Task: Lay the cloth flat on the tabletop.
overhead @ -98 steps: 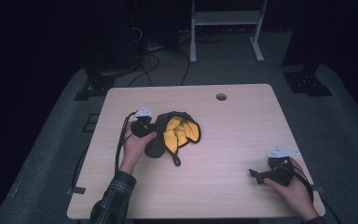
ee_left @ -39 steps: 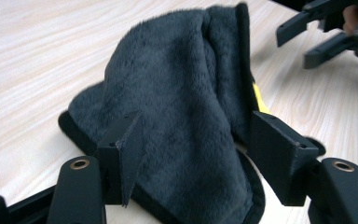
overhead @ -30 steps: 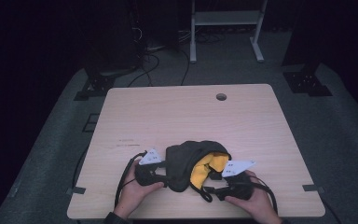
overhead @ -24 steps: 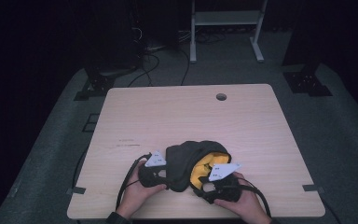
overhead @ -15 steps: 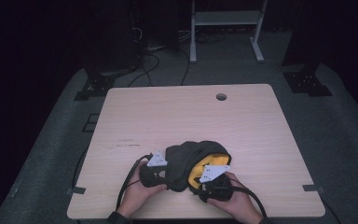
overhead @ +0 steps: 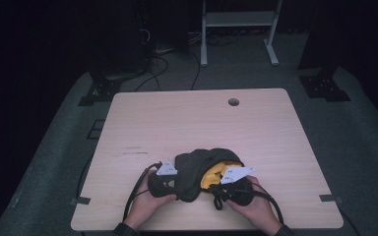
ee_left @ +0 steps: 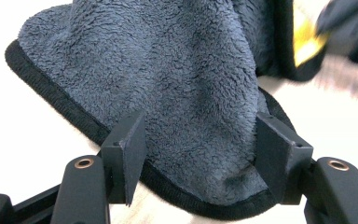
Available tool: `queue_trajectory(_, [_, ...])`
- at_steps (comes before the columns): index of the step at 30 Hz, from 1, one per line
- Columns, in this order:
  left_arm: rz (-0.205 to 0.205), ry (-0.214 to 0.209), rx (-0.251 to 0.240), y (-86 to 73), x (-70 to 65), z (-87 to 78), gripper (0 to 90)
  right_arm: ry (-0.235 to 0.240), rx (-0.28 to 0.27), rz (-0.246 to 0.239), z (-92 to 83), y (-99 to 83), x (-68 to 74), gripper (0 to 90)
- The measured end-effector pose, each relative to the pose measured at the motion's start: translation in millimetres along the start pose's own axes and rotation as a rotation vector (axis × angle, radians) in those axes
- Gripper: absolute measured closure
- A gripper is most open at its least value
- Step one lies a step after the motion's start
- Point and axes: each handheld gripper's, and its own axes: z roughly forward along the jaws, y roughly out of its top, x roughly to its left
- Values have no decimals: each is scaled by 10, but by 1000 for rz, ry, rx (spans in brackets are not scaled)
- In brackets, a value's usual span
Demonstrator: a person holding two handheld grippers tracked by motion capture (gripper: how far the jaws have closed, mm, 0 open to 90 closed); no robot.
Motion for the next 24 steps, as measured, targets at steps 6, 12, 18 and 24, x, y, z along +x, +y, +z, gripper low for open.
queue_trajectory(6, [11, 11, 8, 1, 8, -7, 378, -63, -72, 57, -316, 12, -219, 845])
queue_trajectory(12, [9, 26, 4, -1, 25, -23, 379, -125, -111, 123, -596, -92, -484, 846])
queue_trajectory(18, [14, 39, 8, 4, 35, -30, 379, -156, -135, 174, -784, -185, -656, 845])
queue_trajectory(24, [3, 49, 3, 0, 61, -33, 379, -180, -139, 221, -902, -285, -827, 844])
